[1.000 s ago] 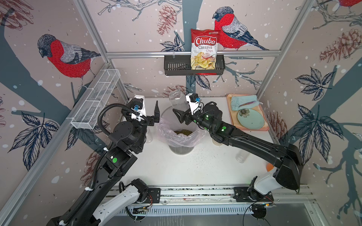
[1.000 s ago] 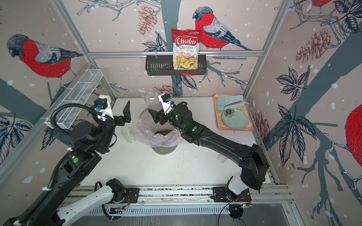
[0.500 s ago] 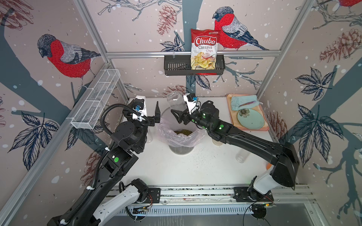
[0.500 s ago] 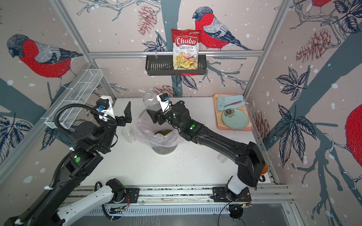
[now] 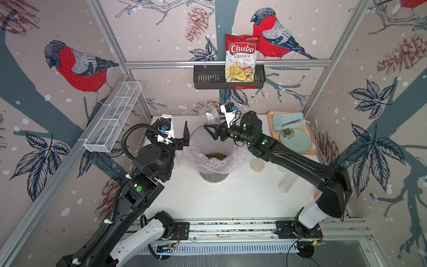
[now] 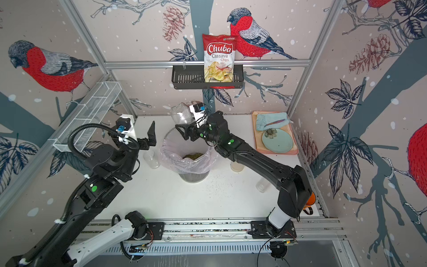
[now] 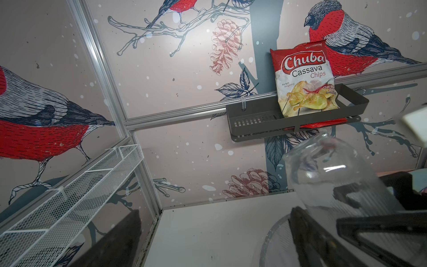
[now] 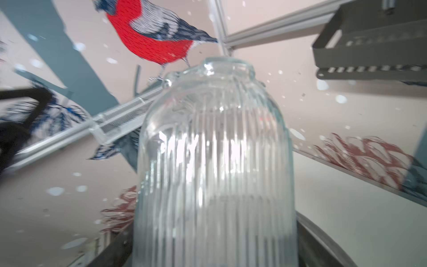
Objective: Empty moldy mung beans from jars
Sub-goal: Place the jar at the center of the board.
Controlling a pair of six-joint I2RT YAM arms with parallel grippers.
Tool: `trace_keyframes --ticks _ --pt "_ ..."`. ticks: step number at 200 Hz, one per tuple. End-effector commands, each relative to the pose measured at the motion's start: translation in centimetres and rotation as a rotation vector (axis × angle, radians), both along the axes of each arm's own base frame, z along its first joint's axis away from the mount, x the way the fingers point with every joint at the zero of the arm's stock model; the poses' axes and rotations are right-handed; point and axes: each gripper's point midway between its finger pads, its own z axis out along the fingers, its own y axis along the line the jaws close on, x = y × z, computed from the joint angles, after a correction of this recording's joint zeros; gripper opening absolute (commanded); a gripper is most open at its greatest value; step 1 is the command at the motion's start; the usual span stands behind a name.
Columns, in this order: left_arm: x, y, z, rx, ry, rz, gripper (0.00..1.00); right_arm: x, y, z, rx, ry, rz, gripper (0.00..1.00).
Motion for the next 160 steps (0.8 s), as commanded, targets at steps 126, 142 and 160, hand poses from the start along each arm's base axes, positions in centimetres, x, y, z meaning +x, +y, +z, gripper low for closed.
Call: trace_keyframes --ticks 126,142,160 --pt "0.2 -0.1 1.6 -0.029 -0.07 0.0 0.97 -4.8 -2.7 5.2 0.139 0.001 0.353 0.3" --pt "0.4 -0.3 1.3 -0.025 -0.072 -0.001 0.97 -4.0 -3.7 6.0 0.112 -0.013 0.264 0.3" --pt "0.6 -0.4 1.1 -0.024 -0.08 0.004 0.97 -2.9 -5.0 6.7 0.08 -0.013 0.167 0.3"
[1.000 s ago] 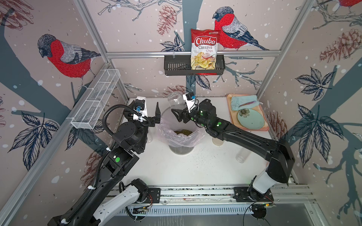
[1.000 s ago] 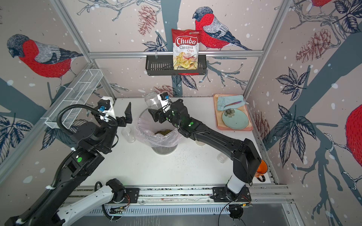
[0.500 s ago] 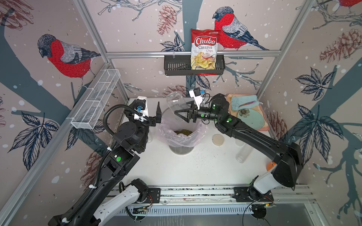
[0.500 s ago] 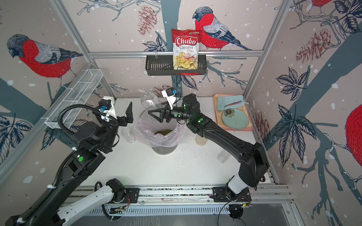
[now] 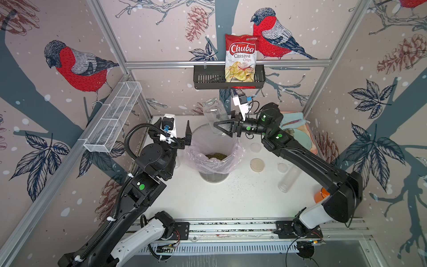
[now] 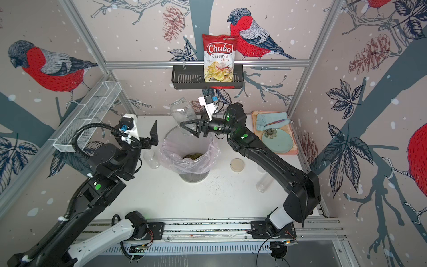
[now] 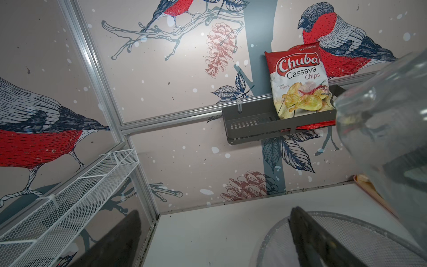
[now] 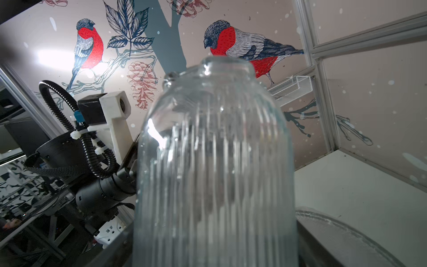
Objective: Empty moldy mung beans from jars
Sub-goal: Place the jar at the center of the board.
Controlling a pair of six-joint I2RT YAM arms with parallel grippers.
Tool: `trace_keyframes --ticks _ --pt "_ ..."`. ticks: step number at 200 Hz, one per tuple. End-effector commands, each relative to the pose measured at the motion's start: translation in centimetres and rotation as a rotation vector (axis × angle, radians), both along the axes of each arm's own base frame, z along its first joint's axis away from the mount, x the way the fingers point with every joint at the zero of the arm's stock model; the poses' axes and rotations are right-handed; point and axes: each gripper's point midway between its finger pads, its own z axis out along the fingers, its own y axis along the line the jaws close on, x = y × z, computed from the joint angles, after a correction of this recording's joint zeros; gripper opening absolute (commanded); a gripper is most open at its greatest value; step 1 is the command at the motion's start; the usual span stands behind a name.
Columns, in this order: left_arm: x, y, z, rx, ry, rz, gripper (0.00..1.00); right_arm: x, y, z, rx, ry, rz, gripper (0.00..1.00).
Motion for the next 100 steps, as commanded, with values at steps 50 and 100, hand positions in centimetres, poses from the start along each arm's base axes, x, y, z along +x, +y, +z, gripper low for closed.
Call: trace_keyframes --ticks 50,100 --pt "0.6 0.5 1.2 -0.04 -0.063 0.044 0.97 6.5 -7.3 1.3 -0.185 0.033 -0.514 0.3" --pt "1.2 -0.1 -0.2 -0.027 -0.053 0.031 0.97 10.0 -14.7 -0.6 -0.346 0.163 -0.828 0.3"
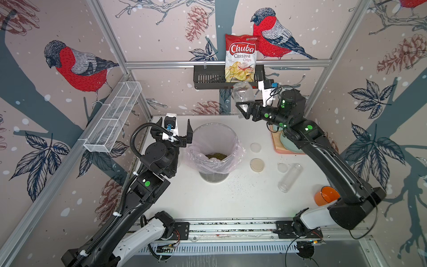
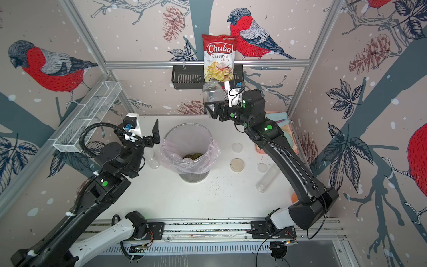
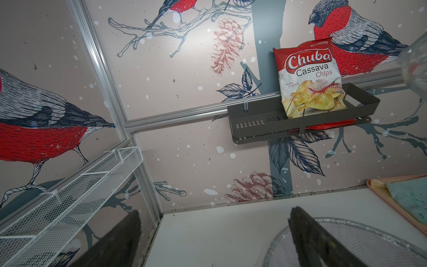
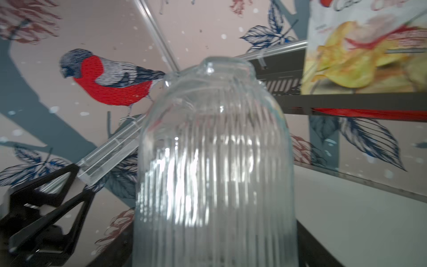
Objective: Empty moldy mung beans from jars
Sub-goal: Place the jar at the center of the board.
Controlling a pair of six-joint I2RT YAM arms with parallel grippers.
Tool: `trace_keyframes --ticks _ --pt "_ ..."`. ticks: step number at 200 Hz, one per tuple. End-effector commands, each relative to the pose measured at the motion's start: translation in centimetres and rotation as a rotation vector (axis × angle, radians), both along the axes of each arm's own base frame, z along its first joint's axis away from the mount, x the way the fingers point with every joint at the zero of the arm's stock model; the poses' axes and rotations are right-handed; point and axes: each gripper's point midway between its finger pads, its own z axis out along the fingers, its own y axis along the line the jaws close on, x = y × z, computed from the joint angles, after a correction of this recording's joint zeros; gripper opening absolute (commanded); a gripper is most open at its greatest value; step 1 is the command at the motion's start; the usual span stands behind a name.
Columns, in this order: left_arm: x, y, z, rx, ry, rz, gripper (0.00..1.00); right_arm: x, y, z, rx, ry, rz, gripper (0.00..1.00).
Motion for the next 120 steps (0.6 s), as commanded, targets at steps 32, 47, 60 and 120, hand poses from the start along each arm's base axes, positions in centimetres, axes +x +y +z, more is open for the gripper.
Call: trace_keyframes --ticks 32,47,60,120 --pt "0.6 -0.4 -0.4 -0.011 -0.034 -0.007 0.97 2.4 -8.3 -3.5 -0.07 0.189 -0.294 0.3" --pt "0.7 -0.4 -0.4 -0.015 -0.029 -0.01 0.97 2.5 -10.3 -4.3 -0.026 0.264 -0.319 0.3" --pt "0.6 -0.5 -0.3 -0.015 -0.032 -0.019 0.97 2.5 -11.5 -5.0 0.012 0.322 -0.324 0.3" --pt "0.7 -0.2 -1.1 -0.009 -0.03 -0.012 0.97 1.9 -13.6 -9.3 0.061 0.549 -0.329 0.3"
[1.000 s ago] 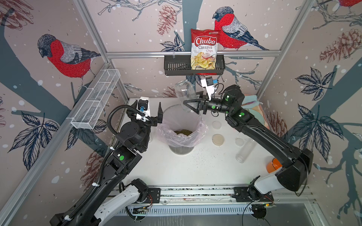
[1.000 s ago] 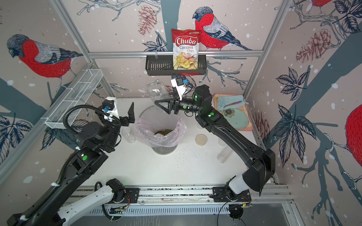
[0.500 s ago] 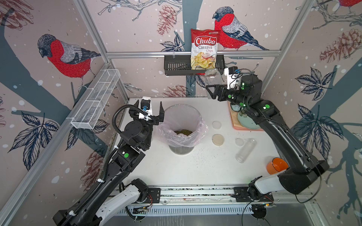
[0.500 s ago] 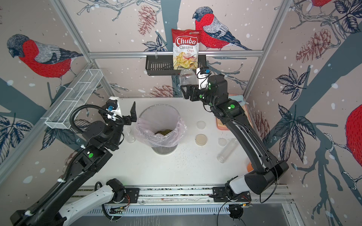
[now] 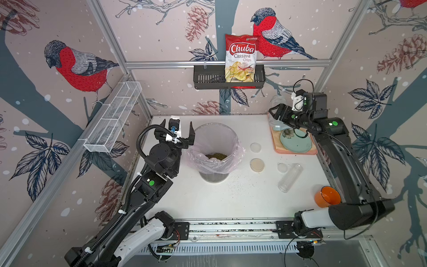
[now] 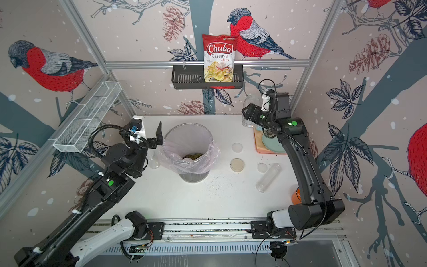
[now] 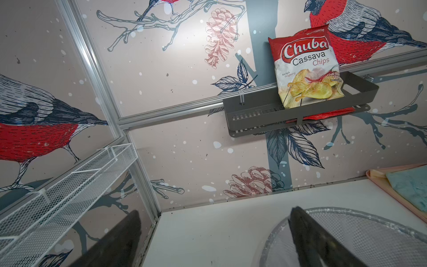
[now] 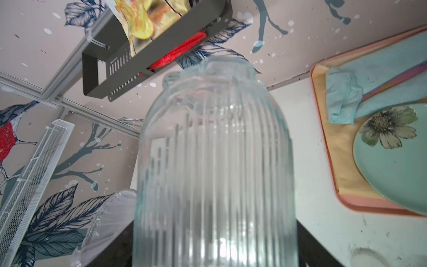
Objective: Empty moldy mung beans from jars
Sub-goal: Place the jar at the center of the board.
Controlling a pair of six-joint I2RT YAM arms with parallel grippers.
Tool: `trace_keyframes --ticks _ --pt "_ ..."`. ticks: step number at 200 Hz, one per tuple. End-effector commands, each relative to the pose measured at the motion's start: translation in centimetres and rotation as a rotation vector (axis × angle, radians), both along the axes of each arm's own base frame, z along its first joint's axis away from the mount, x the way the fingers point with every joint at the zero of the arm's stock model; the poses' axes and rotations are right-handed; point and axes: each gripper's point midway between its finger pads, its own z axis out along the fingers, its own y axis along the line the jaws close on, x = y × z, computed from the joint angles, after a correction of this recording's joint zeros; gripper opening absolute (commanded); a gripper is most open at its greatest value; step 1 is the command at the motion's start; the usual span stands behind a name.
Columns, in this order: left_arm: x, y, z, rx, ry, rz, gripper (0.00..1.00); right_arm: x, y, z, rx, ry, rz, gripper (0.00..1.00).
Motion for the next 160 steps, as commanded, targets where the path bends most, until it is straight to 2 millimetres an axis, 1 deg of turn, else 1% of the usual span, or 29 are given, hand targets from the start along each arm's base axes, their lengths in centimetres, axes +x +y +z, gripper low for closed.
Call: trace_keyframes --ticks 1,33,54,74,90,110,121,136,149,160 --pt "-0.1 0.0 0.9 -0.033 -0.042 -0.009 0.97 -0.7 0.3 -0.5 0.065 0.053 0.024 0.3" --pt "0.4 -0.3 0.3 -0.019 -0.021 -0.016 0.97 -1.4 -0.8 -1.5 0.09 0.102 0.002 0.3" --pt "0.9 -0.4 -0.7 -0.005 -0.006 -0.02 0.97 -1.5 -1.5 -2.2 0.1 0.121 -0.011 0.3" --pt "1.3 -0.9 -1.6 0.003 0.003 -0.046 0.97 -1.2 -1.6 -2.8 0.114 0.131 -0.015 0.29" --pt "1.3 -1.1 -1.8 -0.004 0.002 -0.061 0.97 -1.1 -1.6 -3.1 0.132 0.137 -0.016 0.29" --pt "1.2 -0.9 -1.9 0.0 0.002 -0.055 0.97 -0.8 -1.8 -3.3 0.13 0.137 -0.029 0.29" --pt "1.1 -0.7 -1.8 -0.001 0.0 -0.045 0.97 -0.7 -2.2 -3.3 0.13 0.141 -0.046 0.29" --pt "1.0 -0.6 -2.0 -0.002 -0.002 -0.045 0.97 -0.5 -3.2 -3.6 0.14 0.158 -0.085 0.3" --pt "0.9 -0.6 -2.2 -0.004 -0.007 -0.049 0.97 -0.4 -4.0 -3.9 0.172 0.173 -0.116 0.3" --pt "0.9 -0.7 -2.5 -0.006 -0.003 -0.057 0.97 -0.5 -4.1 -4.1 0.211 0.192 -0.13 0.29"
